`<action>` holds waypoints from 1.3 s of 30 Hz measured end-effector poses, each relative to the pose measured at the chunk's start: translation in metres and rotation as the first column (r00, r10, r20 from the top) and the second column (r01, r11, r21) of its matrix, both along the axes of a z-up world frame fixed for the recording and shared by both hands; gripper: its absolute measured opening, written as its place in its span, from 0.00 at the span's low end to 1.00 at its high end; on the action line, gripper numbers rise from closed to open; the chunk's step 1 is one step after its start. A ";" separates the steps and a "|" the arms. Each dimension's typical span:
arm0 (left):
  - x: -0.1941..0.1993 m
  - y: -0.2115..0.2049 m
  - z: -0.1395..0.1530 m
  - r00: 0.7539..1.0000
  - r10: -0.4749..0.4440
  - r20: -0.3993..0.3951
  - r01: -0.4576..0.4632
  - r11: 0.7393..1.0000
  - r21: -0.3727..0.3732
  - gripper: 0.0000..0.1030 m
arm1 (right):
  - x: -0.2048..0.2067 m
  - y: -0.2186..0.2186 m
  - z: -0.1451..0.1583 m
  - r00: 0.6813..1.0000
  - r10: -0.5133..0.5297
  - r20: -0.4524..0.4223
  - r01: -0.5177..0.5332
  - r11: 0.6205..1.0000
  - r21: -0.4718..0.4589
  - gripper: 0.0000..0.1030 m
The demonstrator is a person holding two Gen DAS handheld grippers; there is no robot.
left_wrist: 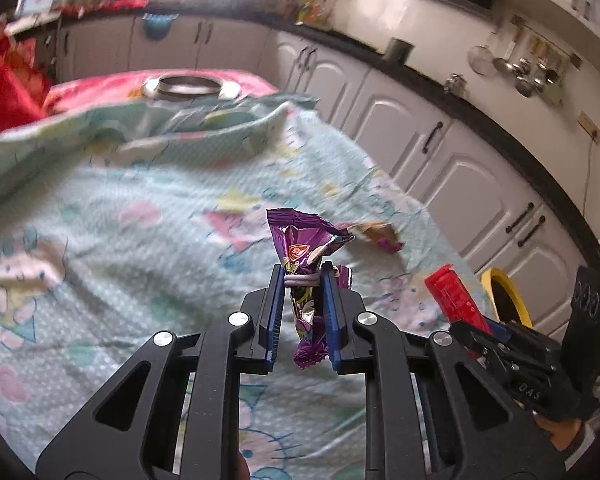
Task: Collect trash
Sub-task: 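Carry the purple wrapper and red can over the yellow bin with both grippers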
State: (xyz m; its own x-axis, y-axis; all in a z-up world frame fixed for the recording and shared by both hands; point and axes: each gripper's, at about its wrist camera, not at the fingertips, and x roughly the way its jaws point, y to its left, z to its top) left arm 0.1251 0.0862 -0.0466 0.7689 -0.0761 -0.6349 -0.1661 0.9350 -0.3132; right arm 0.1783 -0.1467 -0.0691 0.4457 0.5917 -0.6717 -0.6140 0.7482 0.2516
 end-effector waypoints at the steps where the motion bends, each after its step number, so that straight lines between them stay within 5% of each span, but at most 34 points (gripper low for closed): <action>1: 0.000 -0.006 0.005 1.000 -0.013 0.013 0.013 1.000 0.007 0.12 | 0.000 -0.003 0.002 1.000 -0.004 0.005 0.004 1.000 0.004 0.32; 23: 0.033 -0.116 0.034 0.967 -0.244 0.073 0.238 0.968 0.082 0.12 | -0.002 -0.102 0.033 0.981 -0.188 0.056 0.184 0.981 0.064 0.32; 39: 0.054 -0.196 0.033 0.914 -0.400 0.071 0.391 0.913 0.116 0.12 | 0.000 -0.191 0.031 0.919 -0.393 0.047 0.387 0.917 0.096 0.32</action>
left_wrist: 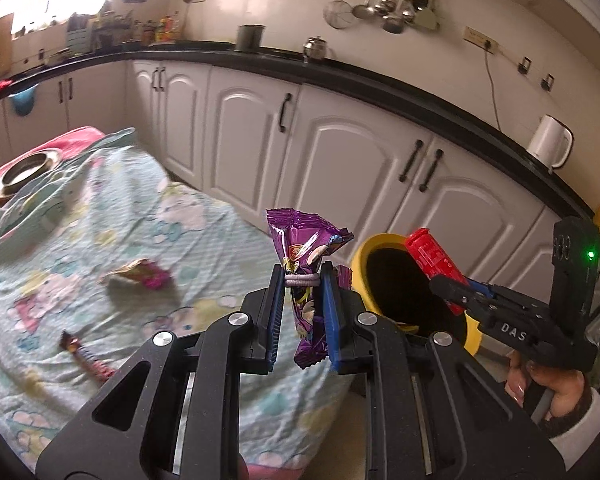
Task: Collect trash
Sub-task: 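Carry the purple wrapper and red can over the yellow bin with both grippers, then open both grippers to drop the purple wrapper and red can into the bin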
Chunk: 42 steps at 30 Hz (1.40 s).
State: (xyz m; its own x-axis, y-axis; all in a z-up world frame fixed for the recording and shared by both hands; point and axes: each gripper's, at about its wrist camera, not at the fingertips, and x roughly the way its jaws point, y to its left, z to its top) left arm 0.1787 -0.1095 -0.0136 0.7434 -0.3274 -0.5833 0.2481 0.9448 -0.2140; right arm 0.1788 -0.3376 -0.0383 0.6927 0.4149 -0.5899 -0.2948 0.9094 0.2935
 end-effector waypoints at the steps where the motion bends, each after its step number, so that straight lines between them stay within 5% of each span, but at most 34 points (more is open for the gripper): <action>1: 0.001 -0.004 -0.001 1.000 -0.009 -0.001 0.009 1.000 0.001 0.12 | 0.000 -0.005 -0.001 1.000 -0.014 -0.001 0.014 1.000 0.002 0.32; 21: 0.018 -0.105 -0.024 0.980 -0.195 -0.040 0.197 0.979 0.053 0.12 | 0.002 -0.096 -0.034 0.967 -0.249 -0.053 0.249 0.968 0.003 0.32; 42: 0.041 -0.154 -0.058 0.960 -0.258 -0.110 0.269 0.958 0.099 0.14 | 0.001 -0.142 -0.061 0.932 -0.339 -0.131 0.348 0.935 0.061 0.32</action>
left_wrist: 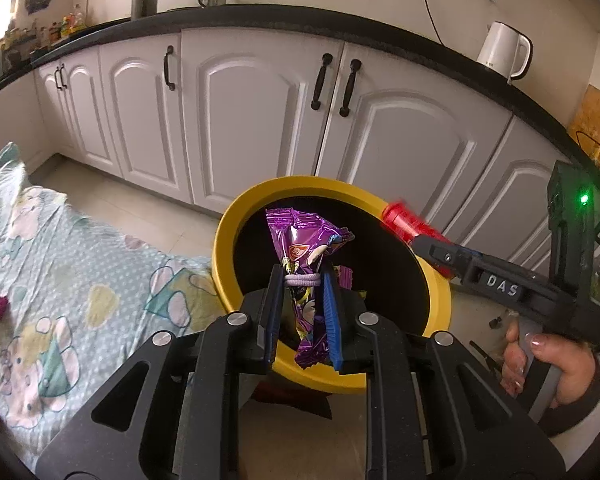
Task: Collect trash
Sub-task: 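Open both grippers to drop the purple wrapper and red can into the bin, then move both open grippers back over the chocolate bar and gold wrapper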
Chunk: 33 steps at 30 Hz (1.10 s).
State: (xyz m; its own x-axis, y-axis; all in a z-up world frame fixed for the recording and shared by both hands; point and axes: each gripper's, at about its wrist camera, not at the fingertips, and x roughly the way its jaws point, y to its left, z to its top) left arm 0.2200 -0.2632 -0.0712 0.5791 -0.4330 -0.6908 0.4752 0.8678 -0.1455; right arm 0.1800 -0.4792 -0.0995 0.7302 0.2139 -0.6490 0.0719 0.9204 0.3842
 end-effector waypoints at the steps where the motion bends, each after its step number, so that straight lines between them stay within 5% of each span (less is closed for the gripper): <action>1: 0.001 -0.001 -0.001 1.000 -0.001 0.001 0.001 1.000 0.002 0.16 | 0.000 -0.001 0.000 1.000 -0.004 0.000 0.004 1.000 0.006 0.32; 5: 0.006 -0.001 -0.004 1.000 0.016 -0.002 -0.016 1.000 0.006 0.30 | 0.001 -0.009 0.002 0.999 -0.032 0.007 0.032 0.999 0.030 0.41; 7: 0.005 0.000 -0.003 1.000 0.023 0.007 -0.023 1.000 0.007 0.54 | -0.002 -0.013 0.004 0.999 -0.052 0.016 0.052 0.998 0.035 0.52; 15: 0.001 0.023 0.006 0.996 0.085 0.038 -0.085 0.996 0.003 0.89 | -0.009 -0.016 0.012 0.995 -0.090 0.047 0.089 0.996 0.029 0.61; 24: -0.012 0.060 0.023 0.977 0.189 0.096 -0.190 0.982 0.002 0.89 | -0.013 0.015 0.038 0.992 -0.032 0.125 0.037 0.999 -0.038 0.75; 33: -0.029 0.112 0.036 0.942 0.301 0.150 -0.303 0.953 -0.012 0.89 | -0.013 0.062 0.058 0.981 0.094 0.173 -0.079 0.993 -0.091 0.77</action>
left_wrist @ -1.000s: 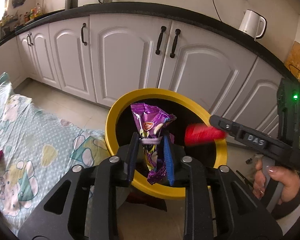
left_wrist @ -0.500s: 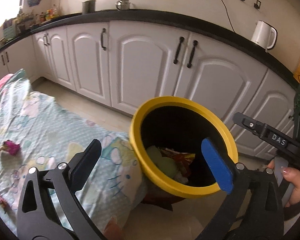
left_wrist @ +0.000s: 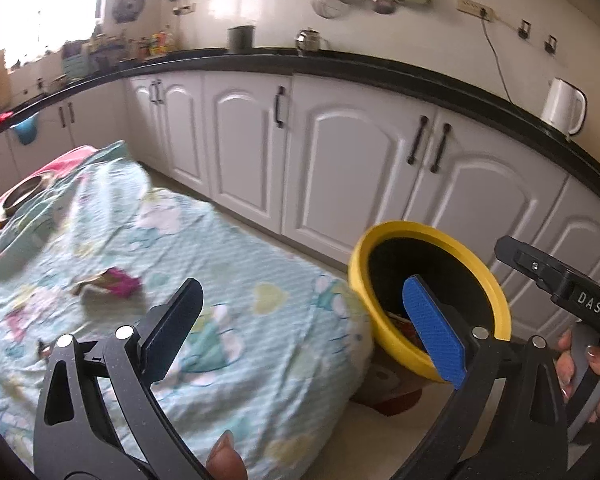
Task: Collect trash
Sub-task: 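Move both open grippers back over the chocolate bar and gold wrapper, then grasp the chocolate bar with the left gripper while the right gripper grasps the gold wrapper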
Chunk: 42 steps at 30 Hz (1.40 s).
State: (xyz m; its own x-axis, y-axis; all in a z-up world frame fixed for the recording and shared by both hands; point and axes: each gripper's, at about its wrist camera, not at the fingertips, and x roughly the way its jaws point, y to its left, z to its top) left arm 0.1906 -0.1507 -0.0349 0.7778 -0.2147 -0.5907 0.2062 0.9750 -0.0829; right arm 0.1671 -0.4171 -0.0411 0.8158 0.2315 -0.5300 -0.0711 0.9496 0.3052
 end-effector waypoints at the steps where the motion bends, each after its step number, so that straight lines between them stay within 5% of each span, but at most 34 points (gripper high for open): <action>1: -0.001 0.006 0.000 1.000 0.013 0.002 -0.013 1.000 -0.001 0.89 | 0.001 0.005 0.002 1.000 0.012 0.003 -0.012 1.000 -0.004 0.77; 15: -0.020 0.081 0.004 0.984 0.180 0.005 -0.179 0.984 -0.021 0.89 | 0.009 0.076 0.020 0.985 0.171 0.017 -0.170 0.984 -0.049 0.77; 26: -0.033 0.145 -0.019 0.949 0.302 -0.090 -0.308 0.950 -0.060 0.89 | 0.031 0.137 0.023 0.951 0.308 -0.014 -0.308 0.949 -0.066 0.77; 32: -0.037 0.168 -0.032 0.935 0.323 -0.147 -0.339 0.936 -0.099 0.89 | 0.051 0.182 0.019 0.912 0.408 -0.049 -0.410 0.909 -0.074 0.77; 42: -0.030 0.182 -0.054 0.922 0.311 -0.228 -0.352 0.921 -0.168 0.65 | 0.093 0.258 0.003 0.820 0.552 -0.151 -0.570 0.811 -0.132 0.76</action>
State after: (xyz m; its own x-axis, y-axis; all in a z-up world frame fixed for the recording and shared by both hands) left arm 0.1605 0.0311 -0.0885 0.6999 -0.0943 -0.7079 -0.1664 0.9424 -0.2901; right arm 0.2603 -0.1588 -0.0384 0.5104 0.5353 -0.6729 -0.5849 0.7898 0.1846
